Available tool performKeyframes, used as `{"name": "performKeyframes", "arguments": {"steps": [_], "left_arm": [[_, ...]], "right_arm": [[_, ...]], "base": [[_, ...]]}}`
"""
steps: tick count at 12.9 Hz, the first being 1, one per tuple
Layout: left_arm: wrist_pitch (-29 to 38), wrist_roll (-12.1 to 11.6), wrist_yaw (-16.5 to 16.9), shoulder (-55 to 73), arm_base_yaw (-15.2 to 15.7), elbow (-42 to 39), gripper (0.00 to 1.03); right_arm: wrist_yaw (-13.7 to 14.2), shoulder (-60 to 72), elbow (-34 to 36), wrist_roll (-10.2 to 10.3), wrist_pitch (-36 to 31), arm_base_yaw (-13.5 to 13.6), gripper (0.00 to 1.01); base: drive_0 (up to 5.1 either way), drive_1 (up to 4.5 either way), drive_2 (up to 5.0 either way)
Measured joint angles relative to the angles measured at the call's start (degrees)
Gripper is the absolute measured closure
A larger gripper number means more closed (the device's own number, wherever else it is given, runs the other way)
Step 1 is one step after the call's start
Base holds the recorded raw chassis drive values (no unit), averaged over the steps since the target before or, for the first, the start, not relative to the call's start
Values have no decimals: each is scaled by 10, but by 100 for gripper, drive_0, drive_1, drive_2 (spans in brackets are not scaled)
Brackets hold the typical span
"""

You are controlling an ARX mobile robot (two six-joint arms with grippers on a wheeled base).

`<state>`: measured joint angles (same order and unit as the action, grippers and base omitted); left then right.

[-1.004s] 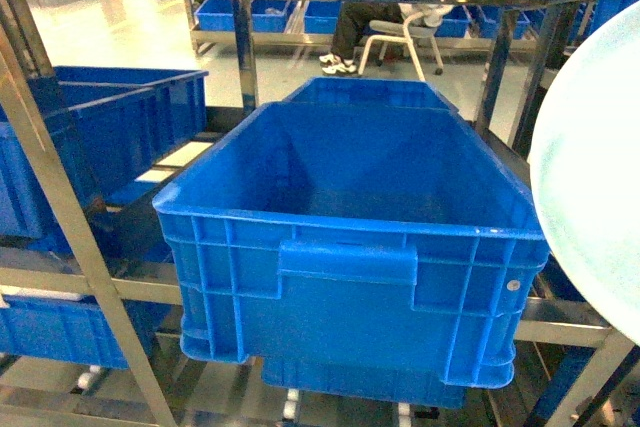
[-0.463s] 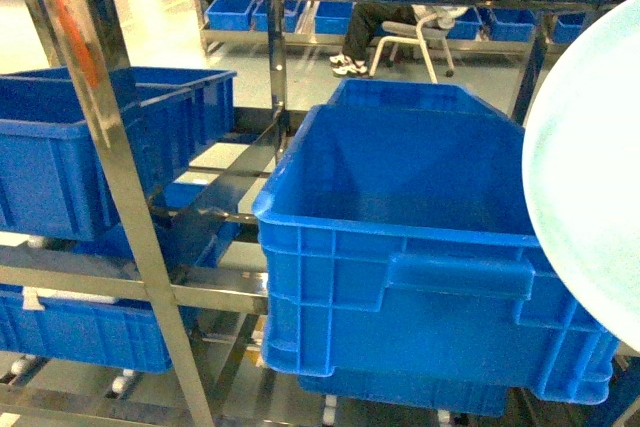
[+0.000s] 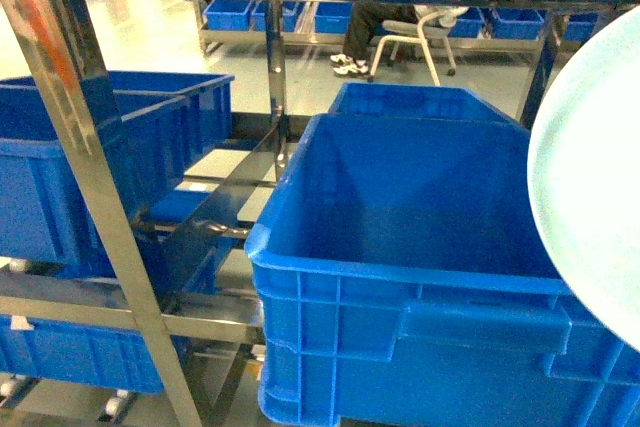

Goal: Place blue tray on left shelf second layer neatly

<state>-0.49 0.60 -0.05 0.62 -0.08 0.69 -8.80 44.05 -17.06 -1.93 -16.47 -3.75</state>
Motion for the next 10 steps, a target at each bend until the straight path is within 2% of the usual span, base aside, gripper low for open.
{"name": "performKeyframes", "arguments": {"steps": [3, 4, 5, 7, 8, 9, 10], "left_arm": [[3, 0, 0, 0, 0, 0, 5], [3, 0, 0, 0, 0, 0, 5], [3, 0, 0, 0, 0, 0, 5], [3, 0, 0, 0, 0, 0, 5], [3, 0, 0, 0, 0, 0, 5], [3, 0, 0, 0, 0, 0, 5], [3, 0, 0, 0, 0, 0, 5]], "right_arm": [[-2, -4, 0, 4, 5, 0, 99], [-24, 10, -6, 37, 33, -3, 99], [-29, 38, -14, 70, 32, 5, 99], [-27, 108, -48, 150, 8, 32, 99], [-11, 163, -79, 195, -19, 53, 99], [-2, 197, -95, 214, -27, 65, 99], [-2, 239, -110, 224, -26, 74, 99]], "base": [[-88, 47, 47], [0, 0, 0], [0, 0, 0], [0, 0, 0], [0, 0, 0], [0, 0, 0], [0, 0, 0]]}}
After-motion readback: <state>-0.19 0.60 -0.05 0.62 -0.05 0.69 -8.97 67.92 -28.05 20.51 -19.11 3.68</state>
